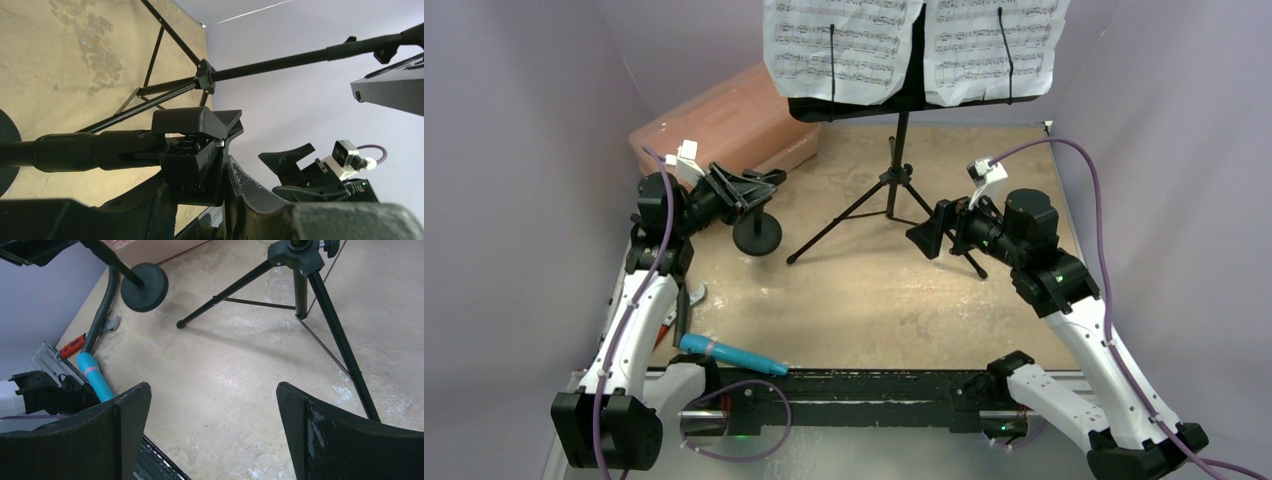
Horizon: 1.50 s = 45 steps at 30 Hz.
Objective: Set up the instrument practice props
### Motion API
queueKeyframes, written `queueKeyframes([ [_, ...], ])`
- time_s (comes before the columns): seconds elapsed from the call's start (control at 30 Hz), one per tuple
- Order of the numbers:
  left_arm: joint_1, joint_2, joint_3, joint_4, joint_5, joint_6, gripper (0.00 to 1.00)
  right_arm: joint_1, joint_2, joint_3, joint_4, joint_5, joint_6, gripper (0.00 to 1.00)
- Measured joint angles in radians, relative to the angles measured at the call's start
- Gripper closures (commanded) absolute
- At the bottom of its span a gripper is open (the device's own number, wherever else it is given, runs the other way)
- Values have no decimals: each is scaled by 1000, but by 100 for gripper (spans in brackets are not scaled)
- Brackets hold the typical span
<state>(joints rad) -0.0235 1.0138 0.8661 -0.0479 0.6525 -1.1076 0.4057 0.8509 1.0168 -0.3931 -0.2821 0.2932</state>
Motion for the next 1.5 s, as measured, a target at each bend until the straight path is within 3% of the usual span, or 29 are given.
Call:
queueKeyframes([
  [0.17, -77, -34, -25, 1, -14, -8, 100, 0, 0, 0, 8, -1, 1, 2],
  [0.53, -440, 49, -47, 115, -80, -68, 100, 0, -1, 0, 10, 0, 1, 2],
  [0.83, -604, 151, -47, 243, -155, -87, 100, 0, -1, 0, 10, 0, 3, 2],
  [1.07, -675, 253, -47, 334, -185, -104, 100, 0, -1, 0, 11, 0, 4, 2],
  [1.5, -701, 328, -121, 474, -257, -127, 100, 0, 0, 3, 11, 0, 5, 2],
])
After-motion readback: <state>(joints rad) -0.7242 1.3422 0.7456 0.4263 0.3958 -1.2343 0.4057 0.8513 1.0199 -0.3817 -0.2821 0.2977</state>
